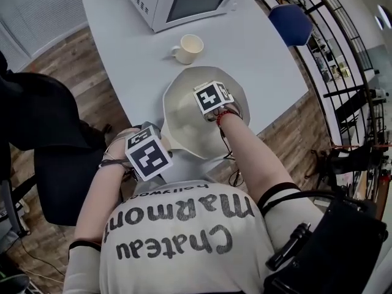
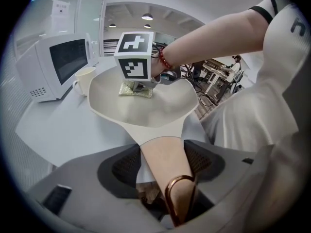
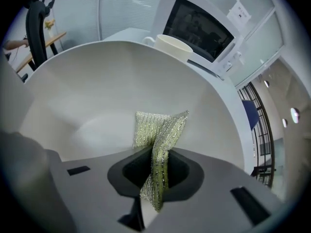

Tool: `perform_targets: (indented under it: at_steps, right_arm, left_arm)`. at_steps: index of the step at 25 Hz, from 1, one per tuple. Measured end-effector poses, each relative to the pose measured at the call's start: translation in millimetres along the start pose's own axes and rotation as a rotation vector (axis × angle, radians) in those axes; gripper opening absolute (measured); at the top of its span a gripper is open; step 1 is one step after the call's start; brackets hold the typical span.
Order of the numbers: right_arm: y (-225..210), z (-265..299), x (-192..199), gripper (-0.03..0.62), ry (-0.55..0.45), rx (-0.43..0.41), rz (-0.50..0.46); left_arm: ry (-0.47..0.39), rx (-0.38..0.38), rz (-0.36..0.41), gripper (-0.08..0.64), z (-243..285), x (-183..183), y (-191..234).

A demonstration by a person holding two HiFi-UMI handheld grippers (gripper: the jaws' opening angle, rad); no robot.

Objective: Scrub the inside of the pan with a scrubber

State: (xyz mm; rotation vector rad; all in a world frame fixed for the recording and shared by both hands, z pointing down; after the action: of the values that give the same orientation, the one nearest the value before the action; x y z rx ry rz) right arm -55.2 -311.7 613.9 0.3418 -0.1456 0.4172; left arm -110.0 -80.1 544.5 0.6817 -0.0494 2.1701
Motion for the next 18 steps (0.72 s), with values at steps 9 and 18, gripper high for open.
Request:
perform_targets:
  at_steps: [9, 18]
  right_arm:
    - [-30, 6, 21, 0.038, 0.0, 0.203, -0.173]
    - [-48, -4, 27, 0.041, -0.019, 0.338, -0.42]
  left_arm:
    - [-0.01, 0.008, -0.005, 0.304, -2, 0, 0]
    - [-0.016, 0.002, -0.027, 0.302, -1, 0, -3]
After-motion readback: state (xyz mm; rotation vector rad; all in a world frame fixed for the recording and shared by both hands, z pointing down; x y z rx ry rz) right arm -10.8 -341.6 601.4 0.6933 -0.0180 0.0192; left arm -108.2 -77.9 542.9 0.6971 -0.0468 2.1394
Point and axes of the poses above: the fingertips, and each gripper's own axes: z forward along the fingers, y to its left, x out of its underside, the point moved 2 cm from there along -z, backward along the fingers, and after that the axes turned 1 degree about -y, right-handed, at the moved point
